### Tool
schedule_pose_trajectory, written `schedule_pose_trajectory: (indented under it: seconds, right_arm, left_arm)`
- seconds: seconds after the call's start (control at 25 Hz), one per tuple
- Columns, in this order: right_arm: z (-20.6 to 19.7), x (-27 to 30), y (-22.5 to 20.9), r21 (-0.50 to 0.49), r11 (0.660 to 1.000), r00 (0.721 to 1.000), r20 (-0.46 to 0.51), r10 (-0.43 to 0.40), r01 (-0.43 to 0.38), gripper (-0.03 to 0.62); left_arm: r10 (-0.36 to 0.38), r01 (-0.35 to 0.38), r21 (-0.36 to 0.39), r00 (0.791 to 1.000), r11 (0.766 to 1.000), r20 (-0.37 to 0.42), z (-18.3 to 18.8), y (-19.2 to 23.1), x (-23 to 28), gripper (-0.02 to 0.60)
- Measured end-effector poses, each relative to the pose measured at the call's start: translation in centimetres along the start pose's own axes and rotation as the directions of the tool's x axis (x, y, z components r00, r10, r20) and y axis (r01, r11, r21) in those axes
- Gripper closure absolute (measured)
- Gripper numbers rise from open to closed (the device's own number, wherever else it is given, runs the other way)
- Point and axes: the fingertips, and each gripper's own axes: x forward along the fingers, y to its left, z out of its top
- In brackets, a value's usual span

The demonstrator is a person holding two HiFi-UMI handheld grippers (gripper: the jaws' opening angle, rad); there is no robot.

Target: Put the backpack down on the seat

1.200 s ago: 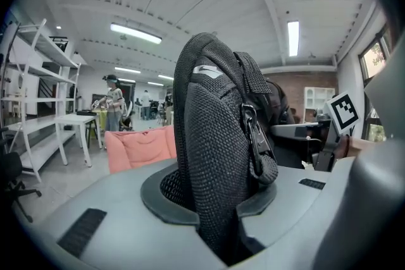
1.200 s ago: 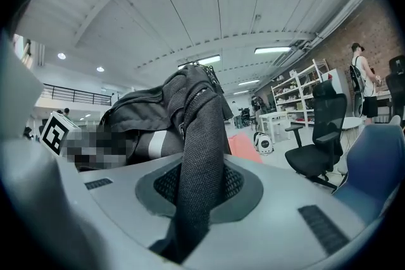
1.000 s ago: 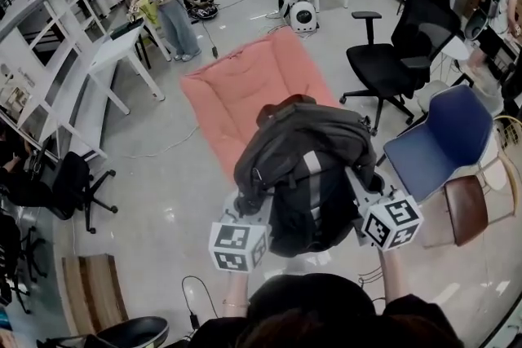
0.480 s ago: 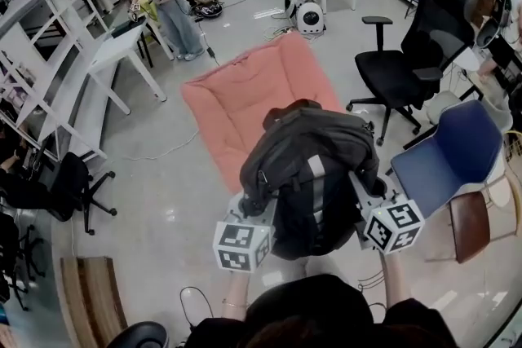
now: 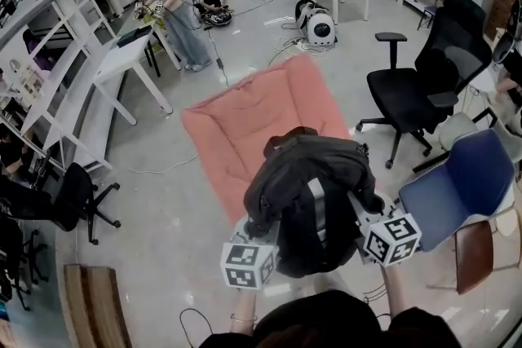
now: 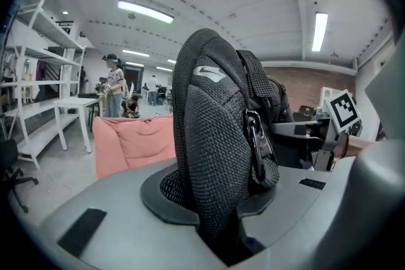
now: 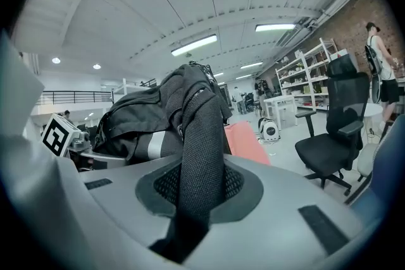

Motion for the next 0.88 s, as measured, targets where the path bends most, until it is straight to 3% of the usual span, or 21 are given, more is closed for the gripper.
schedule_pose_trajectory:
  seconds: [0.48, 0.88]
  right_arm:
    - [2.6, 9.5, -5.9, -0.012, 0.991, 0.99, -0.052, 0.131, -0.132, 0.526]
    - [0.7, 17.4, -9.6, 0.059, 0.986, 0.981, -0.108, 0.163, -0.157, 0.526]
  left_arm:
    - [0.112, -0.112, -0.068, 0.994, 0.991, -0.014, 2.9, 3.4, 8.2, 0.472]
    - [0.119, -0.127, -0.097, 0.989, 0.987, -0.082, 2.0, 8.0, 15.1, 0.472]
